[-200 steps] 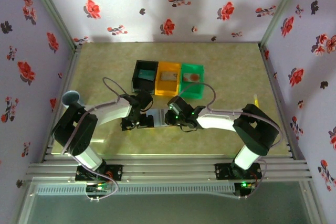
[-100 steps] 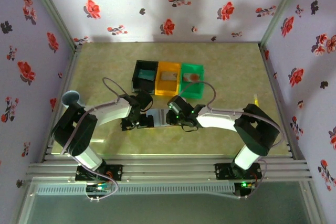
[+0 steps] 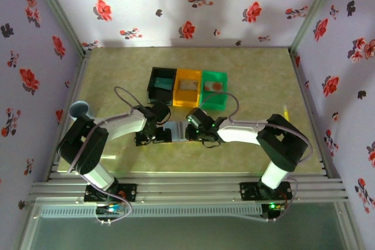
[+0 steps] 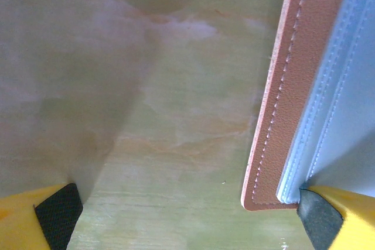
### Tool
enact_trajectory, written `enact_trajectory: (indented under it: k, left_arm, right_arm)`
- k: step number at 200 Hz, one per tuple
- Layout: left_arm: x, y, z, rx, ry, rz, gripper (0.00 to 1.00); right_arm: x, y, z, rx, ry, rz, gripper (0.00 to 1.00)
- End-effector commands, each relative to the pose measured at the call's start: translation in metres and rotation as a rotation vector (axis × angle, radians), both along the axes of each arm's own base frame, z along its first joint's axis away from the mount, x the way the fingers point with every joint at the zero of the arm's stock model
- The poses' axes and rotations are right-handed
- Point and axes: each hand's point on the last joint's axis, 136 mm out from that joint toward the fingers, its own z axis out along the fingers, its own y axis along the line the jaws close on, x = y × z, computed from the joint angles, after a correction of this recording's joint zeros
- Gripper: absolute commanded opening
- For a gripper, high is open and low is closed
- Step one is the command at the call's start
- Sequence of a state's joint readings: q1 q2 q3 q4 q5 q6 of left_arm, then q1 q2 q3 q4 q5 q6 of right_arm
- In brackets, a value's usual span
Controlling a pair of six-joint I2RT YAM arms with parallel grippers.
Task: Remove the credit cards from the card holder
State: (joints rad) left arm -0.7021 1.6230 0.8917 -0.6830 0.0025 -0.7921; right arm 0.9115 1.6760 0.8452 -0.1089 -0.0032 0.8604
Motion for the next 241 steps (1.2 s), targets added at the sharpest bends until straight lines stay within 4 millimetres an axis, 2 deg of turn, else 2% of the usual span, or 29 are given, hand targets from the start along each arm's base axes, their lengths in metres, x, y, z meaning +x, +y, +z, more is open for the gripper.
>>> enact_trajectory:
  k: [1, 47, 99, 138, 175, 211, 241]
  left_arm:
    - [-0.019, 0.006, -0.030, 0.030, 0.074, 0.000, 1.00]
    - [-0.020, 0.006, -0.031, 0.027, 0.076, 0.001, 1.00]
    - [-0.020, 0.005, -0.031, 0.022, 0.073, 0.000, 1.00]
    - [-0.020, 0.006, -0.028, 0.016, 0.065, -0.002, 1.00]
    - [-0.019, 0.007, -0.024, 0.008, 0.054, 0.000, 1.00]
    - [-0.016, 0.011, -0.013, -0.010, 0.028, 0.008, 1.00]
    - [-0.009, 0.022, 0.007, -0.041, -0.024, 0.036, 1.00]
  right_arm:
    - [-0.001, -0.002, -0.010, -0.014, 0.017, -0.015, 0.30]
    - [-0.002, 0.009, -0.008, 0.039, 0.024, 0.010, 0.28]
    - [0.001, 0.024, 0.013, 0.122, -0.017, 0.047, 0.22]
    - [0.000, 0.031, 0.019, 0.167, -0.016, 0.056, 0.21]
    - [0.002, 0.038, 0.036, 0.215, -0.040, 0.064, 0.23]
    - [0.001, 0.049, 0.043, 0.249, -0.035, 0.088, 0.26]
    - [-0.001, 0.057, 0.046, 0.272, -0.034, 0.106, 0.28]
